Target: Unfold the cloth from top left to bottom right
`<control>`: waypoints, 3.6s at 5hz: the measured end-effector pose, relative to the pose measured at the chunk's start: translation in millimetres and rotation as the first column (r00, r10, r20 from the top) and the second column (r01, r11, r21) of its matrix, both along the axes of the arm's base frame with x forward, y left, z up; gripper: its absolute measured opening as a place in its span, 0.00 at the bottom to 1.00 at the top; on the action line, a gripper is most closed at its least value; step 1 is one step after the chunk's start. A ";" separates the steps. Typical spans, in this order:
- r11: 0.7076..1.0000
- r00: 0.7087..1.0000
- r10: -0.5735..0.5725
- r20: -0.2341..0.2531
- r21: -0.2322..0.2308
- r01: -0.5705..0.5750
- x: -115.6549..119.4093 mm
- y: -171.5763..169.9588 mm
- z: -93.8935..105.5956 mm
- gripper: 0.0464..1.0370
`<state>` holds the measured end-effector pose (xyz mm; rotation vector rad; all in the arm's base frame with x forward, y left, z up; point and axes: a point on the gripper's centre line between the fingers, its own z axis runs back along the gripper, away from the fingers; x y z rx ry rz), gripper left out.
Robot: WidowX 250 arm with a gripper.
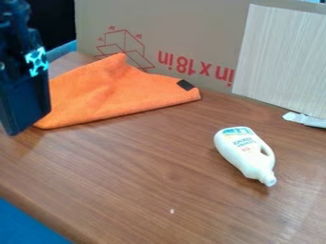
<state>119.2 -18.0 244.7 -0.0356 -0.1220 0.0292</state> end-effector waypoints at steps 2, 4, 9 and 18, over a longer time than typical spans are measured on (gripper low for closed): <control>0.999 0.999 -0.037 -0.011 -0.012 0.037 17.0 22.7 -16.8 0.96; 0.979 0.980 -0.192 -0.043 0.061 0.195 43.2 40.3 -62.7 0.96; 0.913 0.912 -0.405 0.060 0.068 0.401 150.7 156.8 -81.4 0.96; 0.952 0.969 -0.248 0.013 0.189 0.242 255.0 246.8 -110.4 0.96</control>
